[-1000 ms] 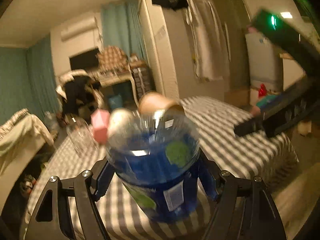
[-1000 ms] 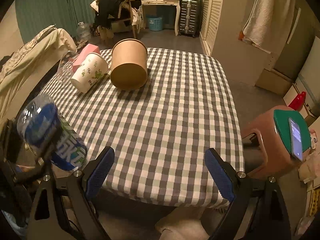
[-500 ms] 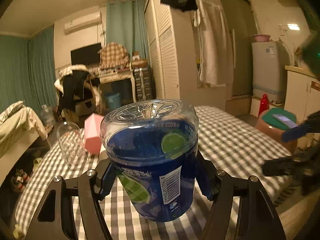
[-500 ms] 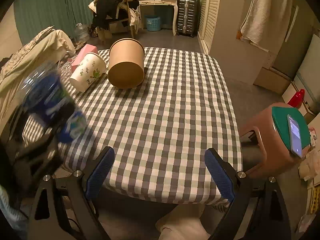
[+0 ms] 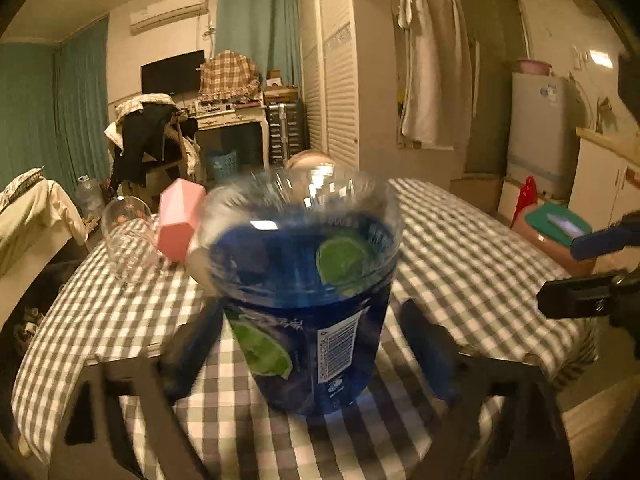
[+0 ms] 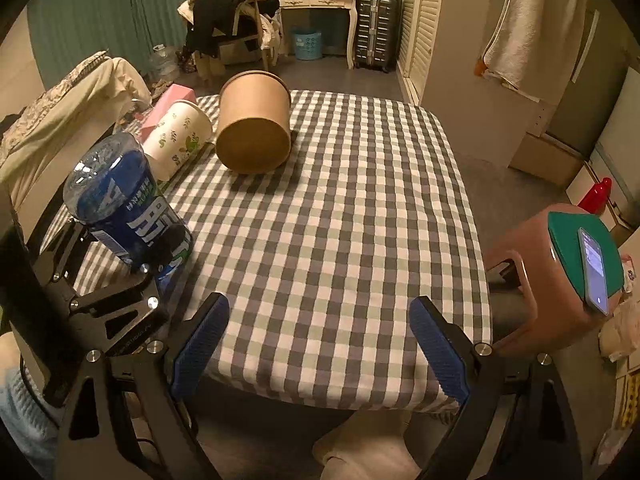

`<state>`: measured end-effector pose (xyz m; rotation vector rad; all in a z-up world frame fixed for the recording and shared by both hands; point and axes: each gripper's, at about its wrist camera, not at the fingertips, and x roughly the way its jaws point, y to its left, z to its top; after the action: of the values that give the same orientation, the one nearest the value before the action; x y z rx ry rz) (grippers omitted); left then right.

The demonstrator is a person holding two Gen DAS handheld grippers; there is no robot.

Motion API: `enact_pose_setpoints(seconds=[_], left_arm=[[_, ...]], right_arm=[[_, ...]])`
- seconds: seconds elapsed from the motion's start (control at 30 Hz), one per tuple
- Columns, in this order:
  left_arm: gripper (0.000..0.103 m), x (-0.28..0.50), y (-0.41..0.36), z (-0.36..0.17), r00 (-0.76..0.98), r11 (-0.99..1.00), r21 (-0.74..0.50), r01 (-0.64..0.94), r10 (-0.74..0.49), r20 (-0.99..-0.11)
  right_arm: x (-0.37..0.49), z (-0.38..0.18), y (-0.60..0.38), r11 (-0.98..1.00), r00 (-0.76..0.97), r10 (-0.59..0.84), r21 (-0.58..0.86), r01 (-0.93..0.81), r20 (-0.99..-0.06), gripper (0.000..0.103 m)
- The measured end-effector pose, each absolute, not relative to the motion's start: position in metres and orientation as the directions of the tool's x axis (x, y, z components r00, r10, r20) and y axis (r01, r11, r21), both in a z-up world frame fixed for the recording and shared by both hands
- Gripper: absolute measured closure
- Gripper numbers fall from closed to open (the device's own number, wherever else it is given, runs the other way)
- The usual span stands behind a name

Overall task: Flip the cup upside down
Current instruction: 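Rotate the held bottle upside down with the left tool, then lower the inverted bottle onto the table beside the brown cup and open the left tool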

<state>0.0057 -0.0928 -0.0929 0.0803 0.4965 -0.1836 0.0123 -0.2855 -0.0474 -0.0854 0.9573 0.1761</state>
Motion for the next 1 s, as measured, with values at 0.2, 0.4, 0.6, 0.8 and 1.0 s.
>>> enact_pose_setpoints(seconds=[0.2, 0.4, 0.6, 0.8, 1.0], left_arm=[[0.000, -0.020, -0.086, -0.060, 0.871, 0.979, 0.012, 0.204, -0.176, -0.459], [0.000, -0.046, -0.064, -0.004, 0.909, 0.986, 0.022, 0.166, -0.144, -0.390], [0.000, -0.058, -0.026, 0.024, 0.932, 0.996, -0.039, 0.078, -0.086, -0.351], [0.000, -0.063, 0.008, 0.021, 0.930, 0.993, -0.120, -0.002, -0.043, -0.364], [0.000, -0.071, 0.012, 0.000, 0.919, 0.997, -0.071, -0.036, 0.005, -0.394]], right_arm=[[-0.002, -0.018, -0.287, 0.982, 0.635, 0.132, 0.012, -0.190, -0.761, 0.011], [-0.025, 0.022, -0.286, 0.982, 0.741, 0.151, 0.015, -0.187, -0.654, 0.011], [-0.045, 0.041, -0.278, 0.983, 0.829, 0.171, 0.033, -0.181, -0.533, 0.000], [-0.059, 0.036, -0.260, 0.978, 0.857, 0.195, 0.026, -0.208, -0.477, 0.000], [-0.061, 0.009, -0.245, 0.978, 0.864, 0.187, 0.008, -0.207, -0.468, 0.000]])
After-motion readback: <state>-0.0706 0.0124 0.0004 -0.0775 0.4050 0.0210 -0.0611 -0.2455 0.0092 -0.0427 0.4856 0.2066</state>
